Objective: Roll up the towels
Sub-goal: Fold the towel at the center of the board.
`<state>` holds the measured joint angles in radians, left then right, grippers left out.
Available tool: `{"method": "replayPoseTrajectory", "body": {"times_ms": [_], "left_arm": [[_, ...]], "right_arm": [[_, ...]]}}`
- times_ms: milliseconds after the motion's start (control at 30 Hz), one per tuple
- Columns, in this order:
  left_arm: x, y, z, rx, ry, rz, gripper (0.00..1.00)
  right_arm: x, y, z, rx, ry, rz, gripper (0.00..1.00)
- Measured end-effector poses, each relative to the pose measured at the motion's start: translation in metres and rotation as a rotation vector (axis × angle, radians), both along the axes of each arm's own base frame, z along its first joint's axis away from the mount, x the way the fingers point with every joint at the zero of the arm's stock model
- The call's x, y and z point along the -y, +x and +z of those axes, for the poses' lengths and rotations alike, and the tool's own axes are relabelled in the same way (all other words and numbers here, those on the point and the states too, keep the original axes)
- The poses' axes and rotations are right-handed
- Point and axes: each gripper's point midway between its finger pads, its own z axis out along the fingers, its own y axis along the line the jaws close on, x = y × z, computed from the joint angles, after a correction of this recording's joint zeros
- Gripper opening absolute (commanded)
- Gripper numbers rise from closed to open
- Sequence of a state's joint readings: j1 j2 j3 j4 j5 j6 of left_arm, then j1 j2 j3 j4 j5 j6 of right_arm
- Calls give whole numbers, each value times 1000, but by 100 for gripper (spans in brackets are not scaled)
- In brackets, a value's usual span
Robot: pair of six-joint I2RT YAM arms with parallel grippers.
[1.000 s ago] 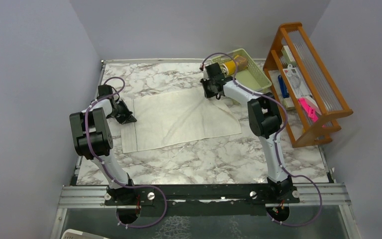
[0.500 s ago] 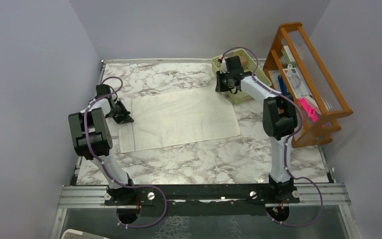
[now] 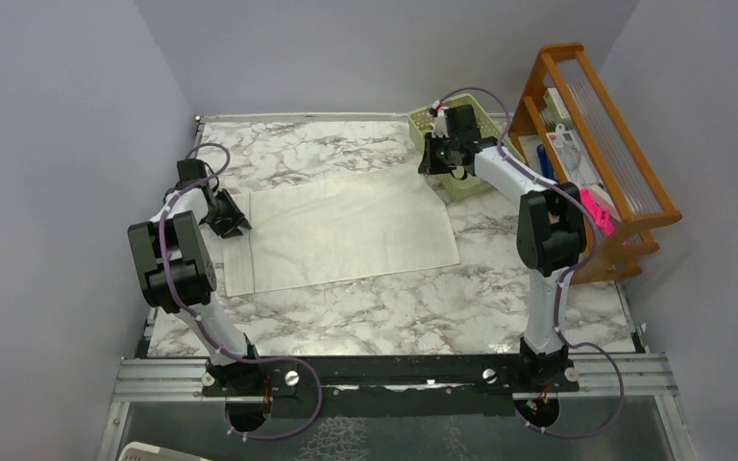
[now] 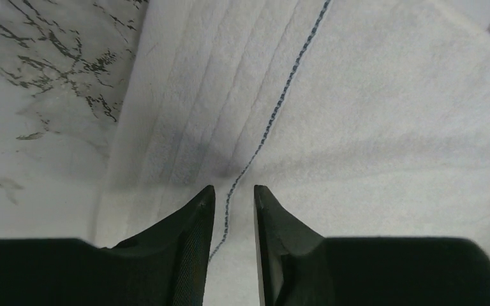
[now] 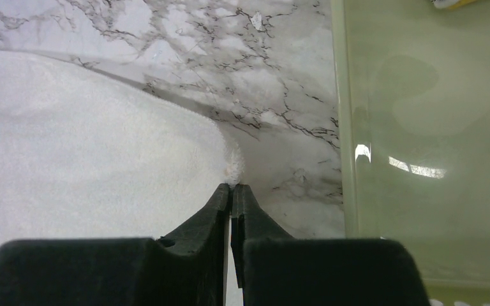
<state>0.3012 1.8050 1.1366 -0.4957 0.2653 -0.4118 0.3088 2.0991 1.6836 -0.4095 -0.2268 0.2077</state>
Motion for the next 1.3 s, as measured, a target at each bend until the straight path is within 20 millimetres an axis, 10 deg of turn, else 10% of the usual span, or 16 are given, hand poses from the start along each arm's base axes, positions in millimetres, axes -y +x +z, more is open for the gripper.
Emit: {"method": "replayPoseTrajectory", "body": {"times_ms": [467,867,1300], "left_arm": [[-66,108,95,280,261,17,43],[-77,106,14,94,273,-31,38],[-76,104,-2,48,335,-69,30]], "right_arm": [[-4,-3,1,-9,27,24,4],[-6,-10,-11,-39,54,36,4],[-7,-12,-16,-41,80,43,4]]}}
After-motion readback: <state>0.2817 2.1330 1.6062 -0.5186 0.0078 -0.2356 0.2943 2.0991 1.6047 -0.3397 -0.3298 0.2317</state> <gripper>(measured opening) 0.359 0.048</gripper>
